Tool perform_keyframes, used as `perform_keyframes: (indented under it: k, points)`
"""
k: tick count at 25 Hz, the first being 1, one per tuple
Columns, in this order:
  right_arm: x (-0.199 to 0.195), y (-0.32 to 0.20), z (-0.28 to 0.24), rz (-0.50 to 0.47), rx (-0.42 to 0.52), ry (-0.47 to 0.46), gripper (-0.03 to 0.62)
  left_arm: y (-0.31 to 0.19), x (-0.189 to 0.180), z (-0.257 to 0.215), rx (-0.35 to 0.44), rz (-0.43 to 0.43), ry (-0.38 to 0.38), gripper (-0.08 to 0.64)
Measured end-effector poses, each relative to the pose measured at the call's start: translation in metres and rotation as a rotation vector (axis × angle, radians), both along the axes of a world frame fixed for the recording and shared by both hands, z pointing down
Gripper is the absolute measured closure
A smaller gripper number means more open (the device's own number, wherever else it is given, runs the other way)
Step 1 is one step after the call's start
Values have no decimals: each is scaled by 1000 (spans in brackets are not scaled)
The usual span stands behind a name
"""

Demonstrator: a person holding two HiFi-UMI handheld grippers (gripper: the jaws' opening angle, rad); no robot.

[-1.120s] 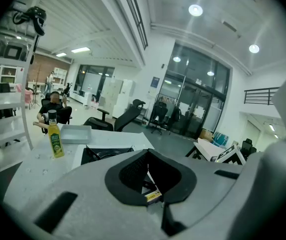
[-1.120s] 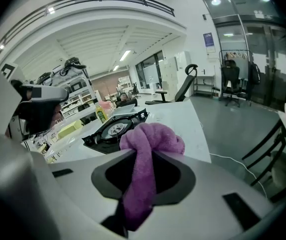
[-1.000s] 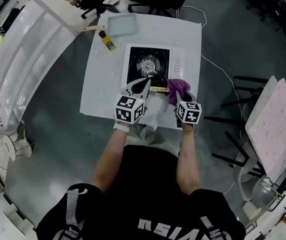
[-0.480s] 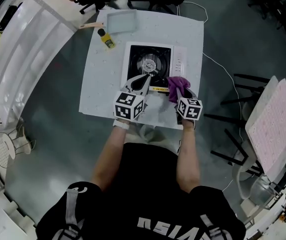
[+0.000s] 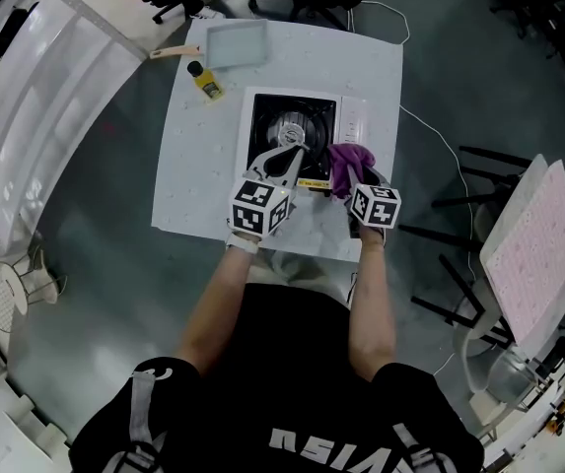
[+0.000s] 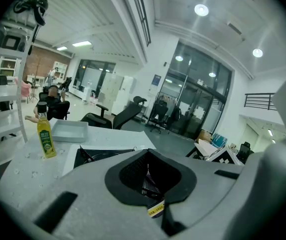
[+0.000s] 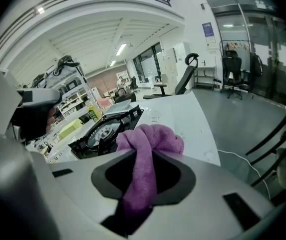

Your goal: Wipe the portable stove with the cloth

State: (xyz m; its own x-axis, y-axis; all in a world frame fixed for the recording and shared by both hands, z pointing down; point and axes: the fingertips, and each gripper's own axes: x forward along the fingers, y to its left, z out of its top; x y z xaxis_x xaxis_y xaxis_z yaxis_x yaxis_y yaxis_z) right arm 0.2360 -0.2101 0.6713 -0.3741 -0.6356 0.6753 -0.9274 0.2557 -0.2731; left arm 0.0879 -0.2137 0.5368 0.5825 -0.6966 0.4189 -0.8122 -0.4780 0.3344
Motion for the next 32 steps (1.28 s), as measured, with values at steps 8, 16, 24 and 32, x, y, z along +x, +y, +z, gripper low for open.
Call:
perform_keyframes:
  k: [8, 16, 24, 32]
  points:
    - [1, -22, 0, 5, 3, -11, 500, -10, 8, 8, -16, 11, 11, 554]
    - [-1, -41, 0, -9, 16, 10, 500, -16, 3, 19, -34, 8, 20, 554]
    - [-1, -52, 1, -17, 4, 23, 500, -23, 6, 25, -38, 20, 28, 554]
    - [-1, -61, 3, -6, -7, 34, 500, -25, 10, 32, -45, 38, 34, 554]
